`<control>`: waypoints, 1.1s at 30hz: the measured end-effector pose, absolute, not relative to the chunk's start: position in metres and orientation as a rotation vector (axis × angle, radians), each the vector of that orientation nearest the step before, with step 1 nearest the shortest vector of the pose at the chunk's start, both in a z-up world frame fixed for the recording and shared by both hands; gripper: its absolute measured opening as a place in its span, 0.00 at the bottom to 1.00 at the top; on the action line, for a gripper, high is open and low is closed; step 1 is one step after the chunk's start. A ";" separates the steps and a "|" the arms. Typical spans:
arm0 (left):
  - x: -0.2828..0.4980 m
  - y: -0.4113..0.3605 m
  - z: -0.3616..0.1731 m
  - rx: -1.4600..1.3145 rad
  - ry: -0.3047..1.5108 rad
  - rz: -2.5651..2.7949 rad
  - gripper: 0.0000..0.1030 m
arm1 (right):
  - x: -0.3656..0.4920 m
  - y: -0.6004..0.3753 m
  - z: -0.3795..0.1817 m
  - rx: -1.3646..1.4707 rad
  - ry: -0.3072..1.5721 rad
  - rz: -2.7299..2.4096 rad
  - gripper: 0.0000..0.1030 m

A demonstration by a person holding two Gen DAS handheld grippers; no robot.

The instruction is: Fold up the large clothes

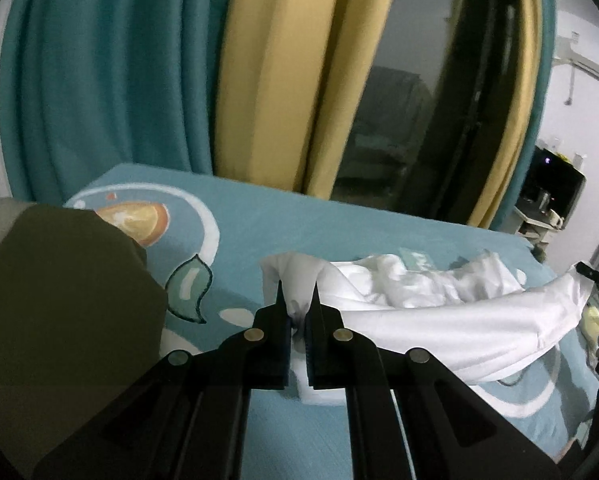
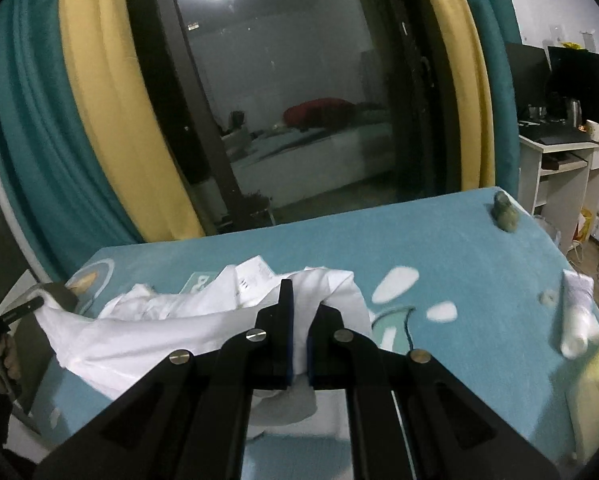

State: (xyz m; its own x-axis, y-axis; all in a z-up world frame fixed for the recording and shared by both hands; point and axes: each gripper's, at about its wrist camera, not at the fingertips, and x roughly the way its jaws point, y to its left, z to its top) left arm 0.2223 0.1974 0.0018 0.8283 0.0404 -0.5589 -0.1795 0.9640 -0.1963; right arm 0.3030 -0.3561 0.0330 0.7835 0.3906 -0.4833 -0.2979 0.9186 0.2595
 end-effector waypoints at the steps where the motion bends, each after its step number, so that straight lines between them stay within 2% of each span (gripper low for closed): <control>1: 0.229 0.201 0.000 -0.259 0.595 0.123 0.06 | 0.309 -0.355 0.033 0.168 0.561 0.374 0.05; 7: 0.277 0.220 -0.017 -0.331 0.672 0.136 0.06 | 0.366 -0.342 0.015 0.148 0.619 0.363 0.05; 14: 0.342 0.246 -0.061 -0.459 0.823 0.170 0.06 | 0.441 -0.329 -0.027 0.189 0.757 0.312 0.05; 17: 0.358 0.241 -0.063 -0.413 0.853 0.163 0.08 | 0.451 -0.318 -0.031 0.151 0.756 0.292 0.07; 19: 0.360 0.245 -0.061 -0.425 0.839 0.168 0.18 | 0.456 -0.321 -0.034 0.159 0.770 0.272 0.13; 20: 0.359 0.248 -0.058 -0.434 0.826 0.178 0.30 | 0.458 -0.323 -0.035 0.175 0.770 0.264 0.16; 21: 0.357 0.253 -0.054 -0.440 0.806 0.196 0.39 | 0.459 -0.328 -0.033 0.194 0.764 0.249 0.24; 22: 0.354 0.256 -0.051 -0.443 0.789 0.205 0.41 | 0.457 -0.334 -0.031 0.205 0.749 0.226 0.34; 23: 0.351 0.258 -0.047 -0.446 0.776 0.204 0.47 | 0.454 -0.339 -0.026 0.211 0.732 0.196 0.39; 24: 0.343 0.259 -0.040 -0.437 0.753 0.193 0.52 | 0.447 -0.347 -0.019 0.219 0.704 0.158 0.49; 25: 0.338 0.257 -0.035 -0.423 0.742 0.185 0.55 | 0.441 -0.354 -0.013 0.233 0.680 0.141 0.57; 26: 0.329 0.253 -0.030 -0.388 0.731 0.168 0.58 | 0.433 -0.363 -0.004 0.254 0.651 0.138 0.59; 30: 0.300 0.230 -0.021 -0.255 0.758 0.116 0.62 | 0.398 -0.382 0.015 0.257 0.640 0.155 0.63; 33: 0.284 0.215 -0.033 -0.263 0.834 0.071 0.62 | 0.375 -0.380 -0.002 0.255 0.746 0.191 0.66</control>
